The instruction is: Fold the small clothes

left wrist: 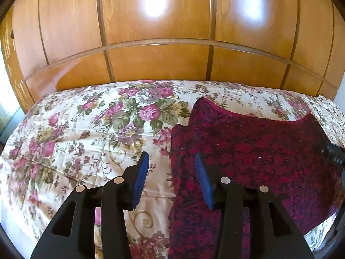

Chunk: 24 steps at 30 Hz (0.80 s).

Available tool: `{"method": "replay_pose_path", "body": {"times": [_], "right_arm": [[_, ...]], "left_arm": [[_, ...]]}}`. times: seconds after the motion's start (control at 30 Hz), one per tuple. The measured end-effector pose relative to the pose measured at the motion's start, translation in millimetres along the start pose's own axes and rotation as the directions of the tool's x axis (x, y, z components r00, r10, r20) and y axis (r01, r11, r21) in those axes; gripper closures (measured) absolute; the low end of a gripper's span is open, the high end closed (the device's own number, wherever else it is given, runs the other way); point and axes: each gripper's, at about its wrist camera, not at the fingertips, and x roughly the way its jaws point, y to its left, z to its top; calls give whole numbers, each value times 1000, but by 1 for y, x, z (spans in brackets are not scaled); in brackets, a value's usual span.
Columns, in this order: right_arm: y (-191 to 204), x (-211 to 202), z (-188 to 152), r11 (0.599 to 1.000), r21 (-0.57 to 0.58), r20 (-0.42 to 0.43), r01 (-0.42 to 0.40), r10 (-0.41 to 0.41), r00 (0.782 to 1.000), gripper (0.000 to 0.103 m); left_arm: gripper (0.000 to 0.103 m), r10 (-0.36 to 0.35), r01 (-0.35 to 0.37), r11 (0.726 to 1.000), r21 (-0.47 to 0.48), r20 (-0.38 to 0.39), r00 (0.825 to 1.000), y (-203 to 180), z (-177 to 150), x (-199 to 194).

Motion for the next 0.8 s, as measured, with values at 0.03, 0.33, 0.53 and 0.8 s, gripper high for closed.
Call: {"method": "replay_pose_path", "body": {"times": [0.03, 0.33, 0.53, 0.8], "right_arm": [[0, 3, -3, 1000, -3, 1, 2, -2, 1000, 13], [-6, 11, -10, 1000, 12, 11, -18, 18, 1000, 11], [-5, 12, -11, 1000, 6, 18, -14, 14, 1000, 10], [-4, 11, -11, 1000, 6, 18, -13, 13, 1000, 10]], "left_arm": [[59, 2, -2, 1000, -3, -3, 1000, 1, 0, 1], [59, 6, -6, 1000, 6, -6, 1000, 3, 4, 7], [59, -50, 50, 999, 3, -44, 998, 3, 19, 24], [59, -230, 212, 969, -123, -154, 961, 10, 43, 70]]}}
